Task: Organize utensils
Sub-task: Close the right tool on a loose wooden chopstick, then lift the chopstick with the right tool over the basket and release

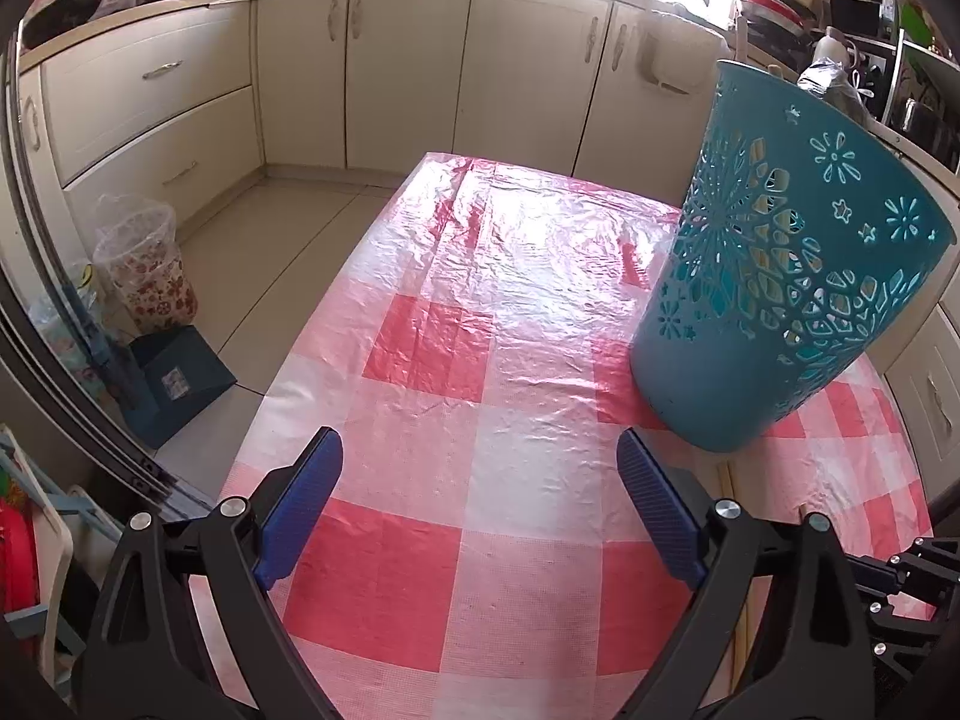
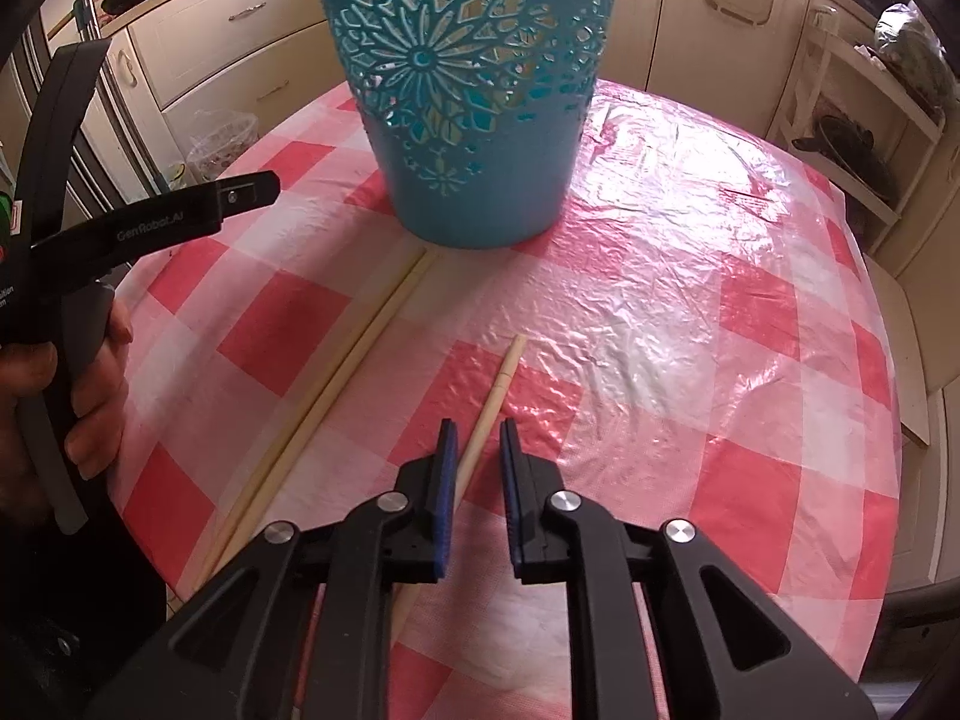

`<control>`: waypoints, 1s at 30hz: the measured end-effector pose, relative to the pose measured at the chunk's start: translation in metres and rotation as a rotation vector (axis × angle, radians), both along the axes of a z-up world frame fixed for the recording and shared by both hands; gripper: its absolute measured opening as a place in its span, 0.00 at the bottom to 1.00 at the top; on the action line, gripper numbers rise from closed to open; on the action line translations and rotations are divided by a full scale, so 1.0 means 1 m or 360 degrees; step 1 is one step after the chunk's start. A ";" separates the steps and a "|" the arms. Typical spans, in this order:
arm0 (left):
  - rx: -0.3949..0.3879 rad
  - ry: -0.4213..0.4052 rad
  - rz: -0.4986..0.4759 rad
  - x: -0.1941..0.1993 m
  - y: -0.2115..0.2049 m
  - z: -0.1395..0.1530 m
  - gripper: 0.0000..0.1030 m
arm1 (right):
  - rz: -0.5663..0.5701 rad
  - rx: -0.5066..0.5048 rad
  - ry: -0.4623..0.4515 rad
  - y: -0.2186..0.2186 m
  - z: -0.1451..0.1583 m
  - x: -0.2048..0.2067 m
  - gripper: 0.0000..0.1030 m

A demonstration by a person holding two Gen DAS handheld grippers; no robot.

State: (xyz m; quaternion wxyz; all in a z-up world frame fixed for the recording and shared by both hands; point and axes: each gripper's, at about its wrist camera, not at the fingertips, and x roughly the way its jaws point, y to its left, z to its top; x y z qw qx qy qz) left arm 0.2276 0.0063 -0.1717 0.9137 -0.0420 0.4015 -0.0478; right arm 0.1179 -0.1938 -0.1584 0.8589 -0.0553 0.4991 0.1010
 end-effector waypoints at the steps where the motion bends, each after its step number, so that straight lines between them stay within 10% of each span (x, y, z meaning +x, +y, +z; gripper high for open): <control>1: 0.0001 0.0002 -0.0001 0.000 0.000 0.000 0.86 | 0.0004 0.0001 0.0007 0.000 0.000 0.000 0.14; 4: 0.0001 0.0006 -0.0001 0.000 0.000 0.000 0.86 | 0.0003 0.0186 0.0084 -0.008 0.001 0.004 0.14; 15: 0.0005 0.0032 -0.0008 0.002 -0.002 -0.003 0.87 | 0.0035 0.0029 0.0053 -0.002 0.003 -0.001 0.10; 23: -0.0010 0.0045 -0.0009 0.003 -0.001 -0.004 0.87 | -0.0139 0.0693 0.0002 -0.047 0.032 -0.017 0.06; 30: -0.0048 0.0071 0.0008 0.006 0.003 -0.005 0.87 | -0.0128 0.1105 -0.0533 -0.069 0.154 -0.007 0.06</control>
